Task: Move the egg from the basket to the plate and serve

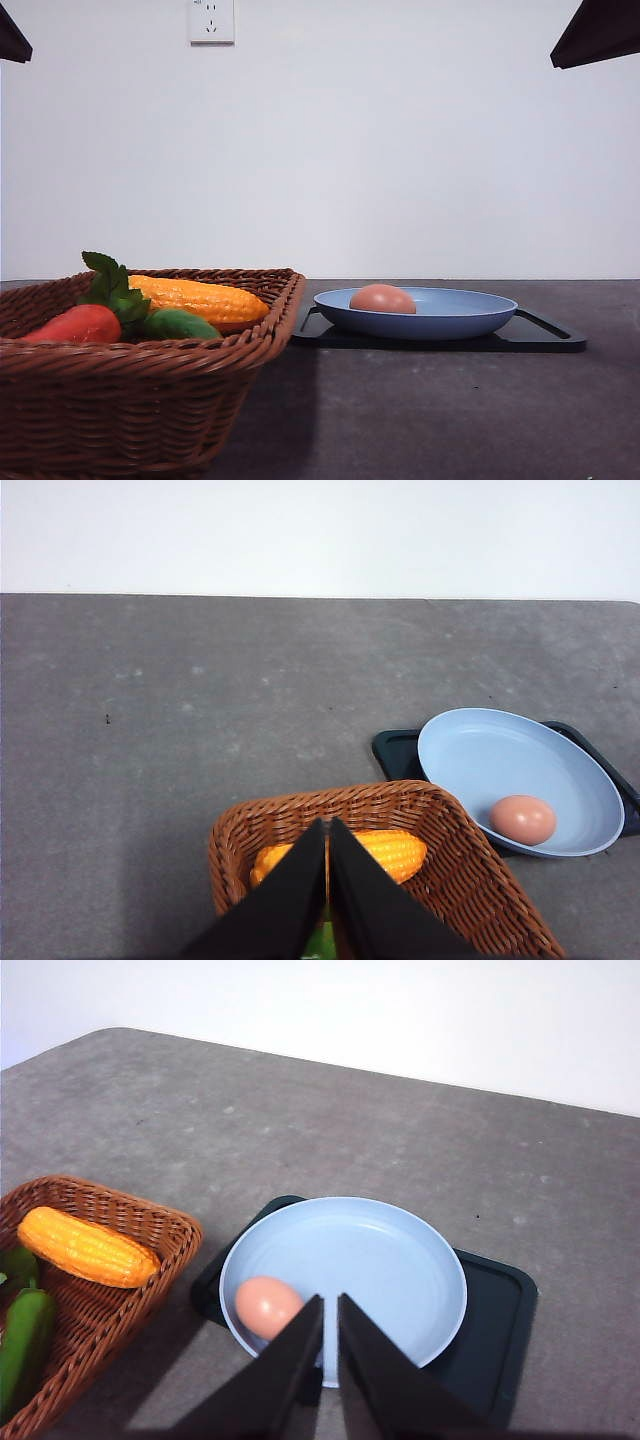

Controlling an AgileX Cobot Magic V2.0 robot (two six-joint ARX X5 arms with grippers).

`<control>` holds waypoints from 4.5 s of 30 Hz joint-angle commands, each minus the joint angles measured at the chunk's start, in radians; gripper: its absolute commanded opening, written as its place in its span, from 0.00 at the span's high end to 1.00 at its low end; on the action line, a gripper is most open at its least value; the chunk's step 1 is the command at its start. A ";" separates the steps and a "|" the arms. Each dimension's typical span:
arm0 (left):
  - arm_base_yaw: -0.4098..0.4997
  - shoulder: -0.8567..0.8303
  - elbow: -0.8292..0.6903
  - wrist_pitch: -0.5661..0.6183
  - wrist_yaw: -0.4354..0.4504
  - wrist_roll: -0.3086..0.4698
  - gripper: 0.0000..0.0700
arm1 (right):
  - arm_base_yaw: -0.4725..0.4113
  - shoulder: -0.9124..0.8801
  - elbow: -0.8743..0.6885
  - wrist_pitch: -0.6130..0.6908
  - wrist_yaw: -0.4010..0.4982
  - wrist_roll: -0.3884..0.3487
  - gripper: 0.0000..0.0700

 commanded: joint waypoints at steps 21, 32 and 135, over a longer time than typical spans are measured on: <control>0.439 -0.477 -0.163 -0.099 0.046 0.192 1.00 | 0.006 0.004 0.008 0.010 0.002 -0.005 1.00; 0.489 -0.561 -0.460 0.017 0.085 0.145 1.00 | 0.006 0.004 0.008 0.010 0.002 -0.005 1.00; 0.488 -0.561 -0.549 0.039 0.083 0.142 1.00 | -0.576 -0.623 -0.526 0.002 -0.286 -0.137 1.00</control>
